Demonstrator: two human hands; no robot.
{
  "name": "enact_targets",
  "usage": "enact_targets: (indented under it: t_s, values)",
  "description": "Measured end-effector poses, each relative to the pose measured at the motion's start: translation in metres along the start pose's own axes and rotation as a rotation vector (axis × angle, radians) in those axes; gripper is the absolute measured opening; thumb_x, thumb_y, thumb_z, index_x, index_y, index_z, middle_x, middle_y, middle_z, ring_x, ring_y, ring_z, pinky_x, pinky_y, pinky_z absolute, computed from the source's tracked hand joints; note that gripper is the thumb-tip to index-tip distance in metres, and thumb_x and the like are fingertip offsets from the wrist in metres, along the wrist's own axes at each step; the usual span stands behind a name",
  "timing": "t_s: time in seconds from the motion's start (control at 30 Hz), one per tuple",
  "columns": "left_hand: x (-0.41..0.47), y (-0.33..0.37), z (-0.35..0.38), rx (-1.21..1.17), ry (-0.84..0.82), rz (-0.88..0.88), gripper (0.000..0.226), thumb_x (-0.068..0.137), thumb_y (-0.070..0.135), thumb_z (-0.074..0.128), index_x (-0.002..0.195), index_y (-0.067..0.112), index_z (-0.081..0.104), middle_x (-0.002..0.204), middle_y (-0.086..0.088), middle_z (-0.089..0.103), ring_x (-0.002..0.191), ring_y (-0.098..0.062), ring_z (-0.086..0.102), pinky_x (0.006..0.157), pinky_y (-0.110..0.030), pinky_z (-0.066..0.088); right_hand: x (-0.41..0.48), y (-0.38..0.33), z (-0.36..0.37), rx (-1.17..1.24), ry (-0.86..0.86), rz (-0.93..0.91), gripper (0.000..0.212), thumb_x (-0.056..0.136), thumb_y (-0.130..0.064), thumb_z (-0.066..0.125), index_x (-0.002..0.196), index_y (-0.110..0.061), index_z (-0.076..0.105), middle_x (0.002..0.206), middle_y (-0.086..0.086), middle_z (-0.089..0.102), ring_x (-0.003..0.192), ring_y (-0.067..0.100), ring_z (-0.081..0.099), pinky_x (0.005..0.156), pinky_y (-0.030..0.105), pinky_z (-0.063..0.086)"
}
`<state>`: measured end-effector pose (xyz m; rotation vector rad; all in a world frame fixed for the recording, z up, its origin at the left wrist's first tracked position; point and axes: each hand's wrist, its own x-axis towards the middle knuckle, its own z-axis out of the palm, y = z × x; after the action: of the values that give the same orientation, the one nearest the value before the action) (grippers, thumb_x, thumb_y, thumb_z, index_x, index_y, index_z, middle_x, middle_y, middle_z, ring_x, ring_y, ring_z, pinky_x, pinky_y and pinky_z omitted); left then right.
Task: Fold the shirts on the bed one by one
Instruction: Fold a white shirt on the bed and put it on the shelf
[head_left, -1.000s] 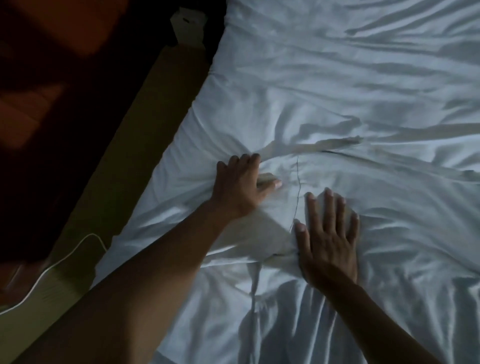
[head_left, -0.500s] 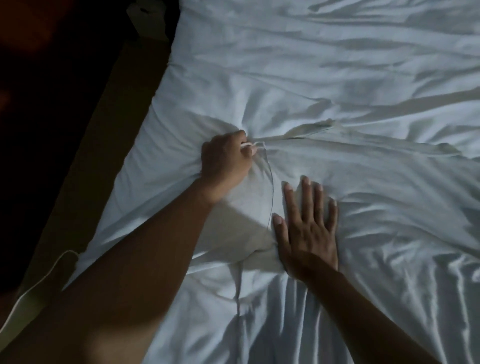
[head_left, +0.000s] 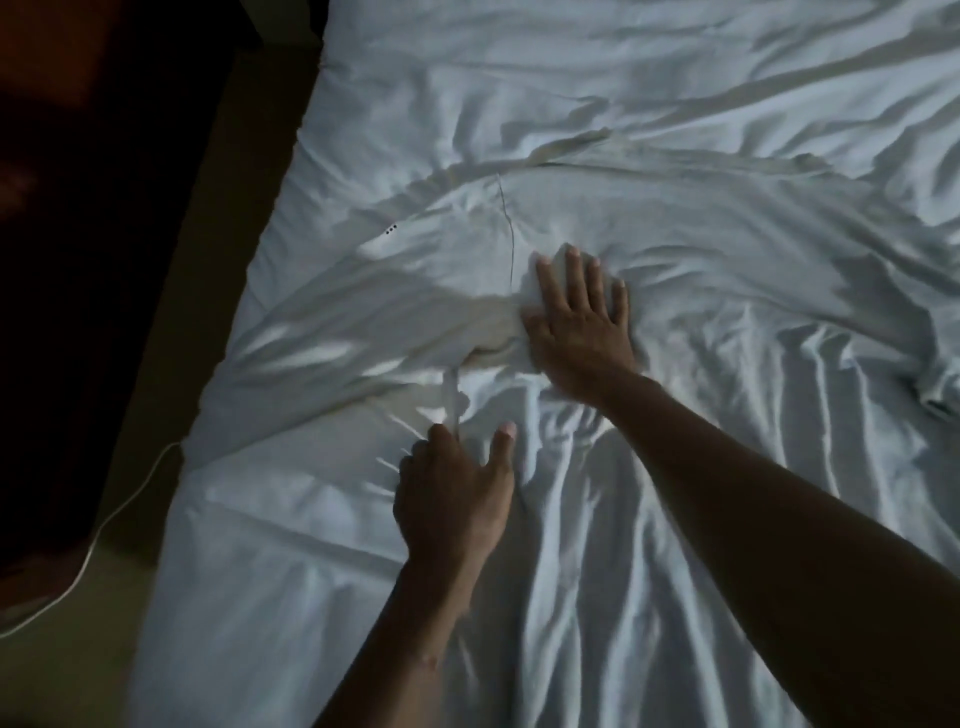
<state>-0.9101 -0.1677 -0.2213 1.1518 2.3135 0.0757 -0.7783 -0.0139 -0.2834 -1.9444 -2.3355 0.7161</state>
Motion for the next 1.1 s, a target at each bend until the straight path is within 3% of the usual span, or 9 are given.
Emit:
enact_targets:
  t_s: [0.1, 0.17, 0.27, 0.37, 0.5, 0.6, 0.77, 0.93, 1.1]
  values:
    - [-0.004, -0.002, 0.001, -0.077, -0.126, -0.018, 0.037, 0.098, 0.042, 0.056, 0.108, 0.008, 0.067, 0.114, -0.019, 0.071, 0.111, -0.039, 0.066, 0.089, -0.040, 0.051, -0.064, 0.004, -0.002, 0.046, -0.048, 0.005, 0.066, 0.106, -0.056, 0.017, 0.166, -0.032, 0.003, 0.174, 0.002, -0.007, 0.160, 0.021, -0.008, 0.128, 0.044, -0.007]
    - [0.002, -0.014, -0.002, -0.210, -0.051, -0.023, 0.024, 0.101, 0.029, 0.056, 0.093, 0.008, 0.064, 0.104, -0.021, 0.071, 0.102, -0.040, 0.067, 0.079, -0.038, 0.046, -0.125, 0.011, 0.005, 0.003, -0.059, -0.004, 0.073, 0.101, -0.058, 0.010, 0.167, -0.026, 0.006, 0.174, 0.003, -0.004, 0.160, 0.021, -0.007, 0.129, 0.044, -0.006]
    - [-0.003, -0.039, -0.010, -0.423, 0.064, -0.003, 0.042, 0.101, 0.037, 0.063, 0.069, 0.011, 0.056, 0.079, -0.017, 0.069, 0.087, -0.040, 0.066, 0.073, -0.039, 0.042, -0.214, 0.029, 0.020, -0.070, -0.037, -0.002, 0.072, 0.103, -0.057, 0.016, 0.166, -0.023, 0.013, 0.174, 0.005, 0.003, 0.160, 0.022, -0.003, 0.129, 0.047, -0.004]
    - [-0.042, -0.061, -0.004, -0.592, -0.093, -0.142, 0.061, 0.093, 0.057, 0.069, 0.059, 0.008, 0.058, 0.056, -0.002, 0.062, 0.068, -0.029, 0.065, 0.068, -0.040, 0.048, -0.286, 0.045, 0.032, -0.100, -0.037, 0.005, 0.070, 0.105, -0.057, 0.019, 0.166, -0.024, 0.012, 0.174, 0.003, 0.002, 0.160, 0.022, -0.004, 0.129, 0.046, -0.005]
    - [-0.118, -0.088, 0.022, -0.742, -0.207, -0.210, 0.024, 0.090, 0.032, 0.079, 0.071, 0.019, 0.074, 0.063, 0.013, 0.073, 0.075, -0.012, 0.071, 0.066, -0.027, 0.050, -0.350, 0.051, 0.038, -0.117, -0.059, 0.034, 0.068, 0.106, -0.059, 0.015, 0.166, -0.030, 0.001, 0.173, -0.003, -0.011, 0.159, 0.019, -0.015, 0.128, 0.047, -0.006]
    - [-0.155, -0.104, 0.039, -0.806, -0.155, -0.186, 0.019, 0.094, 0.031, 0.073, 0.087, 0.014, 0.078, 0.076, 0.001, 0.077, 0.082, -0.022, 0.073, 0.071, -0.034, 0.056, -0.370, 0.051, 0.041, -0.115, -0.051, 0.037, 0.068, 0.106, -0.059, 0.012, 0.166, -0.031, -0.002, 0.173, -0.002, -0.013, 0.159, 0.020, -0.015, 0.128, 0.048, -0.007]
    - [-0.161, -0.138, 0.035, -0.569, 0.167, -0.064, 0.041, 0.102, 0.041, 0.064, 0.074, 0.011, 0.061, 0.069, -0.006, 0.063, 0.070, -0.030, 0.062, 0.064, -0.036, 0.040, -0.384, 0.054, 0.044, -0.129, -0.065, 0.016, 0.069, 0.104, -0.062, 0.001, 0.165, -0.031, -0.006, 0.173, 0.001, -0.012, 0.160, 0.025, -0.009, 0.128, 0.051, -0.004]
    - [-0.162, -0.162, 0.022, -0.285, 0.299, 0.035, 0.055, 0.106, 0.050, 0.050, 0.066, 0.012, 0.046, 0.061, -0.004, 0.054, 0.061, -0.029, 0.057, 0.053, -0.033, 0.031, -0.399, 0.062, 0.043, -0.123, -0.077, 0.004, 0.069, 0.104, -0.061, 0.006, 0.166, -0.032, -0.002, 0.174, 0.002, -0.005, 0.160, 0.025, -0.004, 0.128, 0.047, -0.006]
    - [-0.182, -0.142, 0.028, 0.144, 0.497, 0.164, 0.019, 0.095, 0.019, 0.060, 0.109, 0.007, 0.060, 0.100, -0.020, 0.061, 0.088, -0.040, 0.060, 0.066, -0.042, 0.045, -0.417, 0.071, 0.018, 0.036, 0.178, 0.037, 0.056, 0.104, -0.046, 0.028, 0.146, -0.018, 0.054, 0.152, 0.009, 0.051, 0.138, 0.031, 0.045, 0.113, 0.050, 0.032]
